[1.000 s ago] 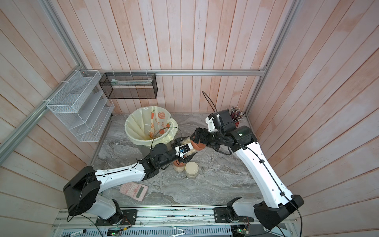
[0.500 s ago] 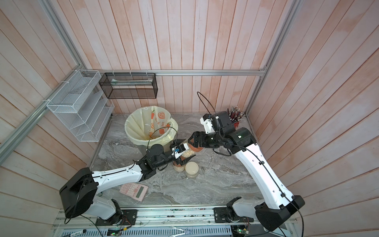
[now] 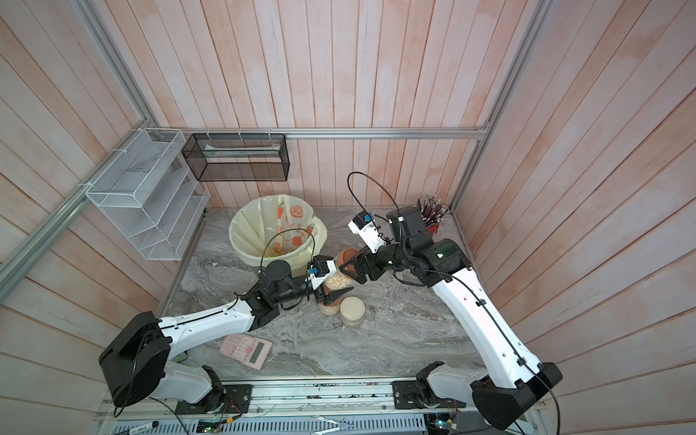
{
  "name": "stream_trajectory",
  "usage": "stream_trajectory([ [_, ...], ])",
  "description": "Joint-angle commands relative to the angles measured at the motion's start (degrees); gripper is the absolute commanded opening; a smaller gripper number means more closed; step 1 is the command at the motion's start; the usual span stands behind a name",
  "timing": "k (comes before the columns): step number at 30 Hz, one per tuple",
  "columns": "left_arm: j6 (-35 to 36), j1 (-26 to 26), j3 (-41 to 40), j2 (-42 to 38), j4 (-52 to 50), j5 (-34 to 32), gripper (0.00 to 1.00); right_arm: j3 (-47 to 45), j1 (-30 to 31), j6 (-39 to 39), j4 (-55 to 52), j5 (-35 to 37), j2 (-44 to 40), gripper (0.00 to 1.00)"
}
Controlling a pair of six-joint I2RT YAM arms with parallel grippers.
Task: Empty expired oatmeal from jars
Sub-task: Unscrew the lid from the jar.
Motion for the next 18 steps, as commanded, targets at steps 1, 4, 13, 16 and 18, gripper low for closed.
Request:
stream_trajectory([
  [1, -1.5, 0.8, 0.0, -2.8, 4.7, 2.7, 0.18, -1.4, 0.8, -13.3, -1.2, -0.6, -2.0, 0.35],
  [4, -1.8, 1.3, -0.1, -2.9, 4.8, 3.2, 0.17, -3.5, 0.7, -17.6, 2.2, 1.1, -4.5, 0.4],
  [13, -2.4, 1.3, 0.2, -2.6, 5.0, 4.4, 0.16, -3.1, -0.7, -22.0, 3.4, -3.3, -4.2, 0.44],
  [16, -2.7, 1.4, 0.1, -2.9, 5.3, 4.8, 0.16, -3.3, -1.0, -22.5, 3.4, -3.8, -4.0, 0.51],
  [18, -3.0, 1.4, 0.0, -3.0, 5.6, 5.2, 0.16, -3.3, -1.1, -22.4, 3.4, -4.2, -3.7, 0.6],
])
